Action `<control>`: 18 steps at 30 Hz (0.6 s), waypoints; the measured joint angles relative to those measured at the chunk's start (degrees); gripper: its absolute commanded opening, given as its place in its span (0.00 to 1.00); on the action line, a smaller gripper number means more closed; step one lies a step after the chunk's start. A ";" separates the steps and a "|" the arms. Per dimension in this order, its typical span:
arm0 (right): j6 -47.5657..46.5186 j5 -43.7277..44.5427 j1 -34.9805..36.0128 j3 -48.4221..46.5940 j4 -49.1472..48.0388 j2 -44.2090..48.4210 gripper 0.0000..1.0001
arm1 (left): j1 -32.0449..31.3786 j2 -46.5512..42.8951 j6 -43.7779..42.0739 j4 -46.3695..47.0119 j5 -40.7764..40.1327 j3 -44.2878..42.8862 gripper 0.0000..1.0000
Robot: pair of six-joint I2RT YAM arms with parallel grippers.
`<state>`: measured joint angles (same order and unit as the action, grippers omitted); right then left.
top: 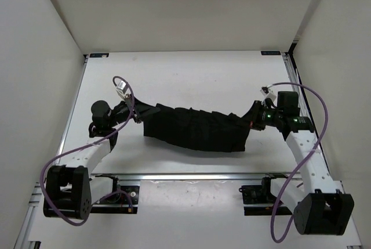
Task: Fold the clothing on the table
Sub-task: Fold the skirt
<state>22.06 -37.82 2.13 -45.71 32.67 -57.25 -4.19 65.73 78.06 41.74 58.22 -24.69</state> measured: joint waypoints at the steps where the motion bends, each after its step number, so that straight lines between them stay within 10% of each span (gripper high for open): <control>1: -0.02 0.11 -0.37 -0.17 1.18 1.25 0.00 | 0.09 -0.98 0.22 0.50 0.02 0.00 0.00; 18: -0.15 3.21 -1.81 -0.13 2.62 -0.44 0.00 | 1.18 1.38 -20.22 -27.80 -7.63 -6.19 0.00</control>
<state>21.91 -34.61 0.32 -45.84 35.29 -57.69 -3.01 67.11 57.84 13.93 50.59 -30.87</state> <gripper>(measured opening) 0.051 0.058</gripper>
